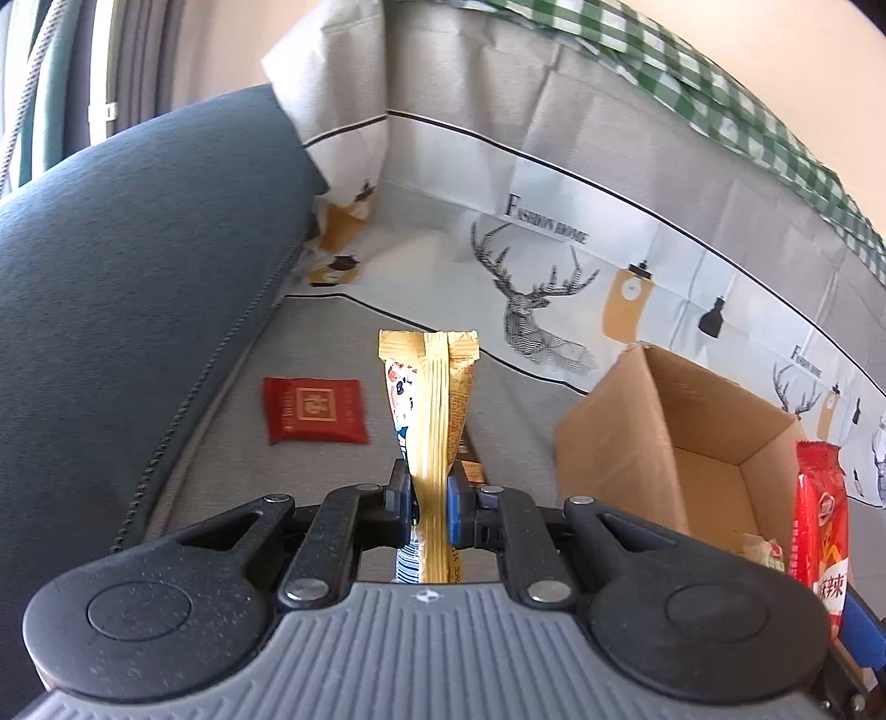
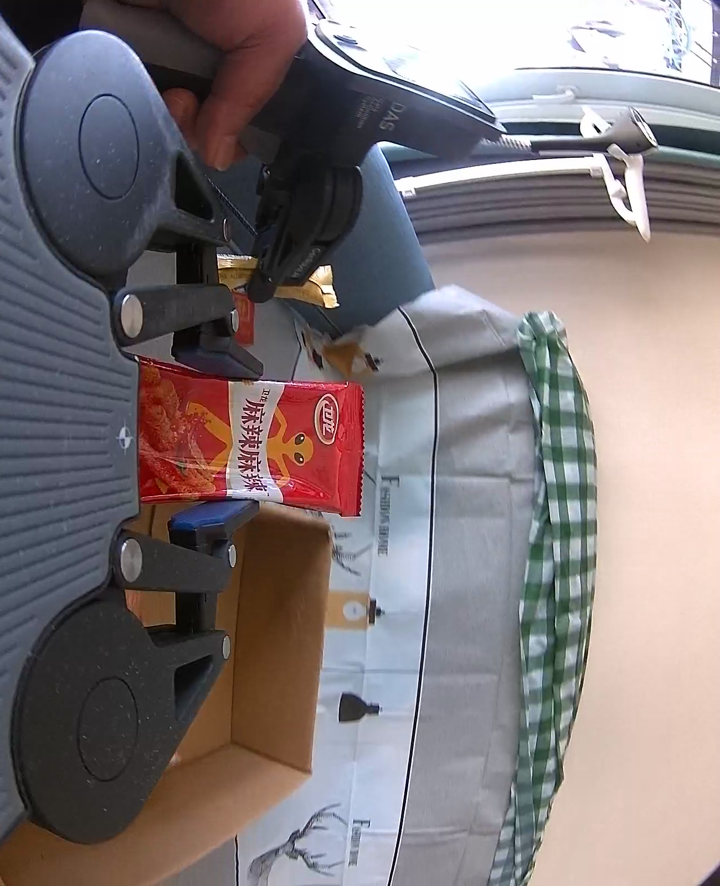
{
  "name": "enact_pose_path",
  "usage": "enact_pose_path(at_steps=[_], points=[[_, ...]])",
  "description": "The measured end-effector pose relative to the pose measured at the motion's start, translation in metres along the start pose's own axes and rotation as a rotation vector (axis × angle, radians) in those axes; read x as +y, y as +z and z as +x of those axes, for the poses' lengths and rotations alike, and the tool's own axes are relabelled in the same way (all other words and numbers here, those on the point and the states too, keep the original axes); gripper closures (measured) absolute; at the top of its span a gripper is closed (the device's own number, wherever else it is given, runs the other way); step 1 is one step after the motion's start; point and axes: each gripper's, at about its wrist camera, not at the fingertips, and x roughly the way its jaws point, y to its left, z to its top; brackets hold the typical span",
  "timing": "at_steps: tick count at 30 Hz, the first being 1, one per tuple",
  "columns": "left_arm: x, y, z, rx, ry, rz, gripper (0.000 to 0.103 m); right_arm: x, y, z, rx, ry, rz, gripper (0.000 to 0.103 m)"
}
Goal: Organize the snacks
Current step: 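Lift the wafer bar and spicy bag and carry both over the box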
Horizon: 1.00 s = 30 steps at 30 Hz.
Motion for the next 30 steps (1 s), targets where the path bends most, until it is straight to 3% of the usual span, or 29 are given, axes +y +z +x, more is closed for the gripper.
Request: enact_pose_path(at_steps=[13, 30], points=[[-0.027, -0.004, 0.0, -0.026, -0.062, 0.009, 0.09, -0.051, -0.004, -0.018, -0.01, -0.077, 0.042, 0.055], [-0.103, -0.012, -0.017, -0.206, -0.234, 0.163, 0.09, -0.118, -0.008, -0.033, -0.011, -0.181, 0.198, 0.055]])
